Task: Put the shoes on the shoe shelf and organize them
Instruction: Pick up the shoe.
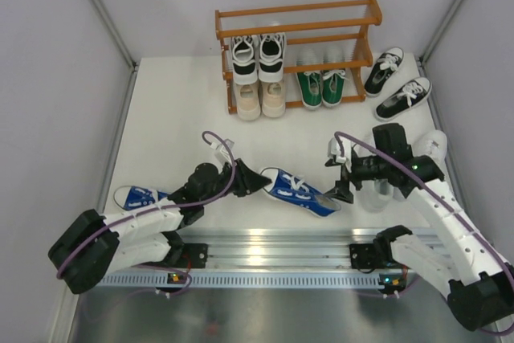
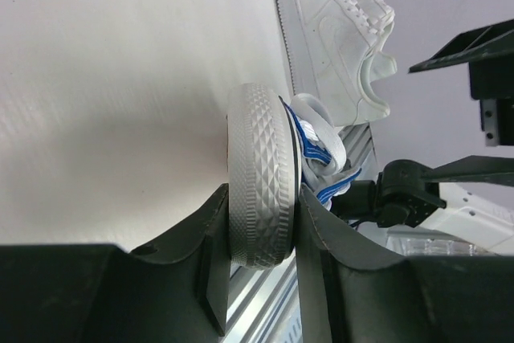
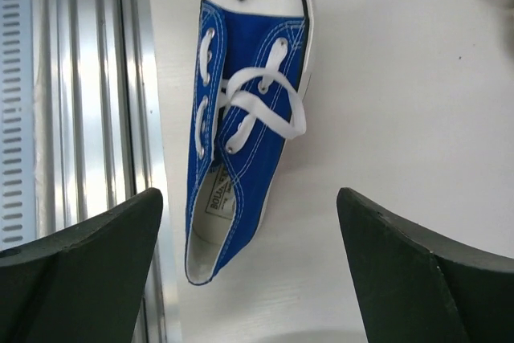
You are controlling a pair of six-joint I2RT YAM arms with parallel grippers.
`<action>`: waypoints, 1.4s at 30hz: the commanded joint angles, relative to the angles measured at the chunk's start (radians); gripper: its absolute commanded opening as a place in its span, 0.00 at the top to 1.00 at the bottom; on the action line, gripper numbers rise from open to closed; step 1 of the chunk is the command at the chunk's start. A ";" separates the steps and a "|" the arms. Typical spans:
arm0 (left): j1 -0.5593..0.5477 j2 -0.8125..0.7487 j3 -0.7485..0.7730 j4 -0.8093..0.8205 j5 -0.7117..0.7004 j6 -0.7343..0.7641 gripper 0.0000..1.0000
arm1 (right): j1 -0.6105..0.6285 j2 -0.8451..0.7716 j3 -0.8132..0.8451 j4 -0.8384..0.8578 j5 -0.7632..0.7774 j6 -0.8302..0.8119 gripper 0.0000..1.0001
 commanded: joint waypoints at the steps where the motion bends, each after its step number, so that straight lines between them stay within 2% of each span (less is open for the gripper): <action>1: 0.009 -0.023 0.013 0.224 0.008 -0.132 1.00 | 0.047 0.002 -0.014 0.035 0.122 -0.042 0.14; 5: 0.014 -0.028 0.016 0.236 0.026 -0.120 1.00 | 0.064 0.024 -0.031 0.055 0.185 -0.081 0.29; 10: 0.023 -0.033 0.014 0.247 0.055 -0.120 1.00 | 0.098 0.040 -0.081 0.098 0.270 -0.117 0.38; 16: 0.032 -0.031 0.010 0.286 0.060 -0.146 1.00 | 0.127 0.070 -0.101 0.115 0.277 -0.150 0.45; 22: 0.046 -0.014 0.008 0.343 0.071 -0.196 1.00 | 0.152 0.090 -0.126 0.161 0.282 -0.160 0.67; 24: 0.047 -0.010 0.008 0.351 0.075 -0.198 1.00 | 0.158 0.097 -0.120 0.166 0.259 -0.150 0.96; 25: 0.049 -0.008 0.010 0.351 0.075 -0.192 1.00 | 0.158 0.105 -0.094 0.161 0.250 -0.135 1.00; 27: 0.058 -0.022 0.013 0.321 0.072 -0.180 1.00 | 0.155 0.114 -0.025 0.128 0.225 -0.076 1.00; 28: 0.066 -0.031 0.014 0.302 0.074 -0.167 0.94 | 0.150 0.122 0.000 0.124 0.222 -0.049 1.00; 29: 0.075 -0.042 0.019 0.282 0.078 -0.149 0.79 | 0.132 0.132 0.024 0.118 0.225 -0.020 1.00; 30: 0.095 -0.078 0.031 0.186 0.084 -0.128 0.53 | 0.115 0.137 0.052 0.111 0.231 0.025 1.00; 32: 0.121 -0.130 0.083 0.053 0.080 -0.028 0.29 | 0.042 0.148 0.124 0.105 0.222 0.082 1.00; 33: 0.142 -0.161 0.108 -0.023 0.068 0.021 0.17 | 0.000 0.154 0.148 0.100 0.171 0.129 1.00; 34: 0.152 -0.224 0.134 -0.192 0.025 0.122 0.13 | -0.041 0.159 0.196 0.098 0.143 0.152 1.00; 35: 0.164 -0.255 0.196 -0.274 -0.009 0.179 0.09 | -0.126 0.172 0.222 0.083 0.106 0.187 1.00; 36: 0.166 -0.308 0.226 -0.348 -0.042 0.239 0.07 | -0.162 0.183 0.248 0.072 0.092 0.197 1.00; 37: 0.167 -0.333 0.261 -0.500 -0.073 0.350 0.05 | -0.220 0.203 0.302 0.059 0.086 0.209 1.00; 40: 0.167 -0.413 0.373 -0.731 -0.182 0.566 0.04 | -0.302 0.243 0.381 0.054 0.066 0.269 1.00; 42: 0.167 -0.465 0.428 -0.814 -0.251 0.648 0.03 | -0.322 0.261 0.415 0.090 0.066 0.333 1.00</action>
